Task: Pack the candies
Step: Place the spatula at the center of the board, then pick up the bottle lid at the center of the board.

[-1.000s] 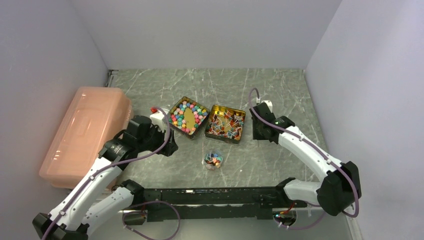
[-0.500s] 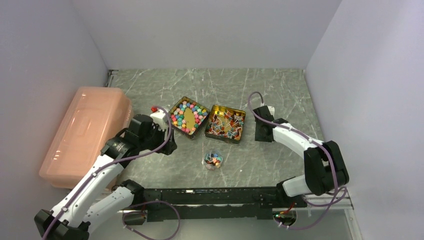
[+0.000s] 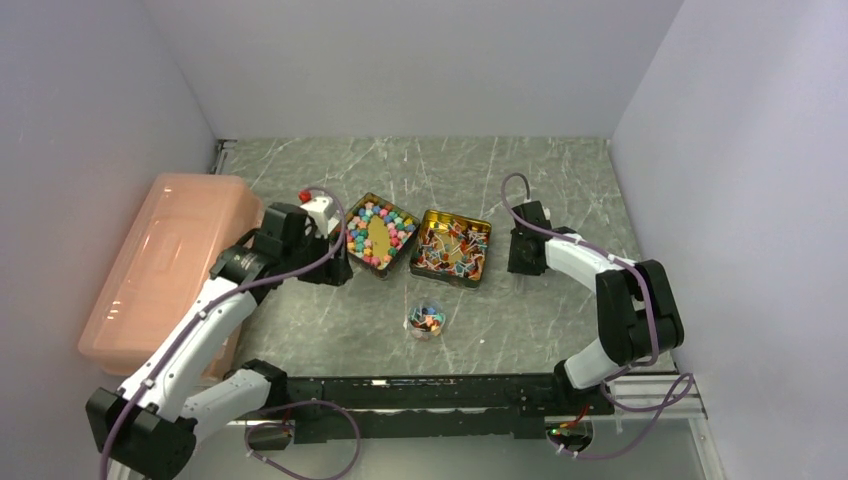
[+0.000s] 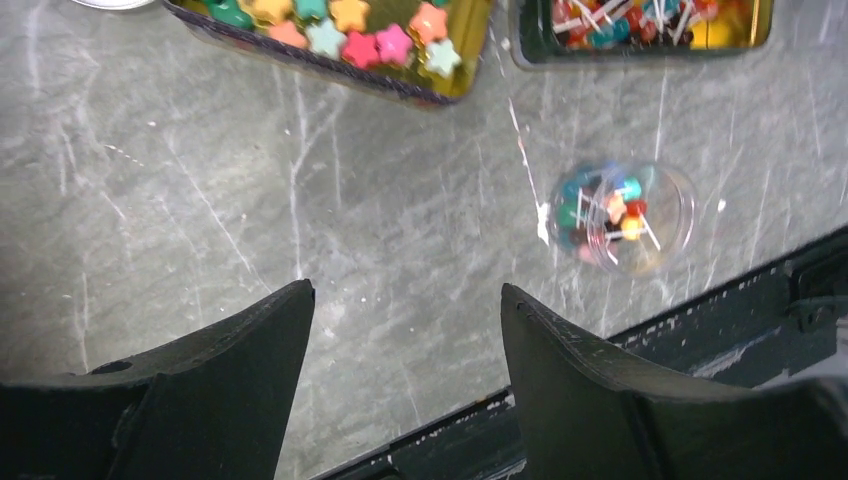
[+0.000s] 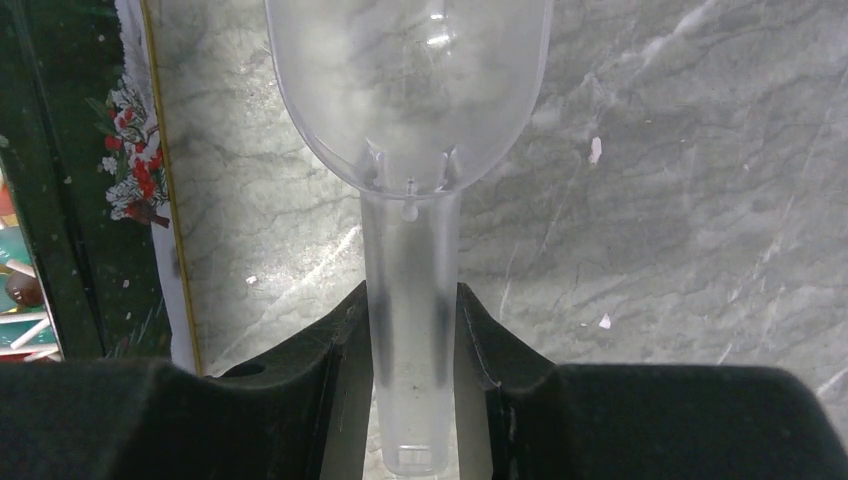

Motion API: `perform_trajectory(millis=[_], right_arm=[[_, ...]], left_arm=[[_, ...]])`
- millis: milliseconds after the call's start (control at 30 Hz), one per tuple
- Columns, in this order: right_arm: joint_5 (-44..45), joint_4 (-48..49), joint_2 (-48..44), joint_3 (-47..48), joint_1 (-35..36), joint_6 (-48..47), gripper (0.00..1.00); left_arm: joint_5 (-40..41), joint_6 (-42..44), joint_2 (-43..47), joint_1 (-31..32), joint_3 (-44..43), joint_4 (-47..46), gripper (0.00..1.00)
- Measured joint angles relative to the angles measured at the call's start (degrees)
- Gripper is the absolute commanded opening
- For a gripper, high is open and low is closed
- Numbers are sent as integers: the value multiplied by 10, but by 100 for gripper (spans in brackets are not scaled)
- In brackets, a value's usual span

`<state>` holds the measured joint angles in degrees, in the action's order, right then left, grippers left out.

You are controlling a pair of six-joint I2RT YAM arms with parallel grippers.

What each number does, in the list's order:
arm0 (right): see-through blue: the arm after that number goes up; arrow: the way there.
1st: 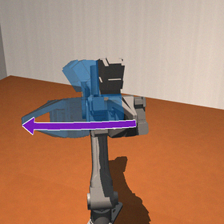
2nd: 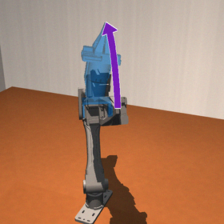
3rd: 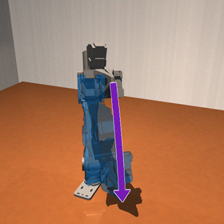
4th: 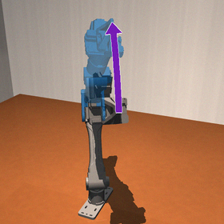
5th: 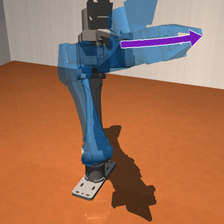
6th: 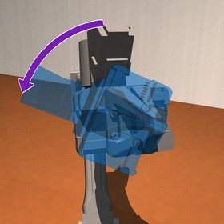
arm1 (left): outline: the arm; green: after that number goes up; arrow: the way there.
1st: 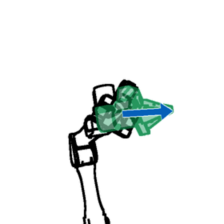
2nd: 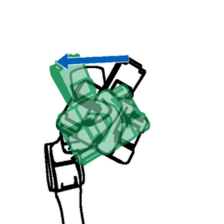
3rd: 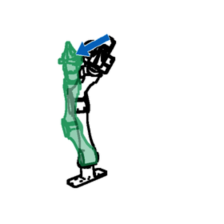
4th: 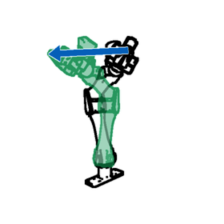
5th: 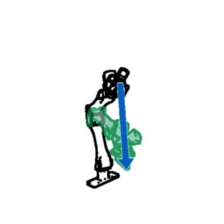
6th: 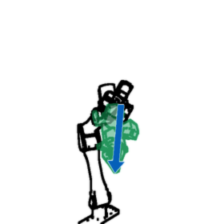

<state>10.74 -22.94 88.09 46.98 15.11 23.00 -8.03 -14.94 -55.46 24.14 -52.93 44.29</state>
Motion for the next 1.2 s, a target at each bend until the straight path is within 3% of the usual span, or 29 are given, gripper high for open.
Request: perform_trajectory(millis=[67, 133, 233, 433, 833, 1200], right_arm=[[-7, 2, 0, 0, -3, -2, 30], [-11, 3, 0, 0, -5, -6, 39], [-15, 3, -2, 0, -7, -10, 42], [-19, -7, -30, 15, -8, -18, 51], [-37, -6, -125, 22, -8, -19, 55], [-79, -7, -198, 15, -8, -21, 56]], left_arm=[[-3, -5, -20, -22, -16, -3, 78], [-7, -10, -37, -45, -26, -4, 83], [-7, -19, -63, -79, -37, -4, 91], [-5, -42, -110, -113, -59, -7, 91], [20, -85, -211, -151, -112, -18, 85], [55, -108, -328, -190, -234, -10, 67]])
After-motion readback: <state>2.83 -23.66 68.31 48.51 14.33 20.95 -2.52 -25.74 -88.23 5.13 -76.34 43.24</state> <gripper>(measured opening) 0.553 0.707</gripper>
